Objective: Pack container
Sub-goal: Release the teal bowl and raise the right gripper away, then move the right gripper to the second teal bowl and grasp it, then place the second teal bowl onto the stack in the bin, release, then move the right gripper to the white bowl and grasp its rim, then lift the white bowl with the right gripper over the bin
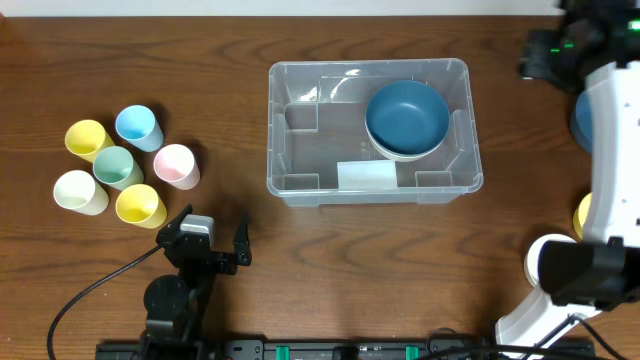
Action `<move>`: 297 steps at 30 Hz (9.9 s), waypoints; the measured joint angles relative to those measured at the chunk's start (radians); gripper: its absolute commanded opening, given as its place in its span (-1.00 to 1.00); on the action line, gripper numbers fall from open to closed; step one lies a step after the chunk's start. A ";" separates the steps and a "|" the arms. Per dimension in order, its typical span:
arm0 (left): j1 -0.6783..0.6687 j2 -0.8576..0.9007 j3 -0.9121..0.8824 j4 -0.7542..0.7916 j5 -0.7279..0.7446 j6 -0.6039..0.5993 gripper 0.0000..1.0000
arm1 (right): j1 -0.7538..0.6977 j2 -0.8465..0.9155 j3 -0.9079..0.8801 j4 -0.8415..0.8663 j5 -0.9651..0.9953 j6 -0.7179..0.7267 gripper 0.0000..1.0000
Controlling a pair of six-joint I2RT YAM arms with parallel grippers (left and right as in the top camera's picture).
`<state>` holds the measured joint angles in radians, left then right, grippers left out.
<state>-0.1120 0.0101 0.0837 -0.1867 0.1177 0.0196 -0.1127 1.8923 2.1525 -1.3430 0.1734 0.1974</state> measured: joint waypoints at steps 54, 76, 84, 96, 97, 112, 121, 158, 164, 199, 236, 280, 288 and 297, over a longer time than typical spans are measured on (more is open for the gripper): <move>0.000 0.000 0.000 0.000 0.000 0.000 0.96 | -0.295 0.540 -0.008 0.169 -0.114 -0.141 -0.97; 0.000 0.000 0.000 0.000 0.000 0.000 0.96 | 0.091 0.027 -0.003 0.127 -0.178 -0.117 -0.97; 0.000 0.000 0.000 0.000 0.000 0.000 0.96 | 0.401 -0.082 0.009 0.034 -0.182 -0.117 -0.97; 0.000 0.000 0.000 0.000 0.000 0.000 0.96 | 0.595 0.055 -0.090 0.040 -0.130 -0.095 -0.97; 0.000 0.000 0.000 0.000 0.000 0.000 0.96 | 0.595 0.065 -0.094 0.043 -0.127 -0.095 -0.97; 0.000 0.000 0.000 0.000 0.000 0.000 0.96 | 0.595 0.245 -0.103 0.114 -0.095 -0.095 -0.96; 0.000 0.000 0.000 0.000 0.000 0.000 0.96 | 0.595 0.312 -0.106 0.129 -0.060 -0.089 0.14; 0.000 0.000 0.000 0.000 0.000 0.000 0.96 | -0.021 -0.192 -0.177 -0.227 -0.042 0.129 0.23; 0.000 0.000 0.000 0.000 0.000 0.000 0.96 | -0.153 -0.190 -0.373 -0.181 -0.073 0.151 0.19; 0.000 0.000 0.000 0.000 0.000 0.000 0.96 | -0.319 -0.317 -1.180 0.274 -0.107 0.268 -0.34; 0.000 0.000 0.000 0.000 0.000 0.000 0.96 | -0.324 -0.321 -1.020 0.288 -0.169 0.237 -0.98; 0.000 0.000 0.000 0.000 0.000 0.000 0.96 | 0.827 -0.048 -0.430 0.594 -0.007 -0.068 -0.97; 0.000 0.000 0.000 0.000 0.000 0.000 0.96 | 0.827 0.093 -0.430 0.712 0.025 -0.115 -0.98; 0.000 0.000 0.000 0.000 0.000 0.000 0.96 | 0.827 0.163 -0.430 0.808 0.031 -0.131 -0.98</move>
<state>-0.1120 0.0101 0.0837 -0.1867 0.1177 0.0196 0.7147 2.0548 1.7226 -0.5354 0.2039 0.0662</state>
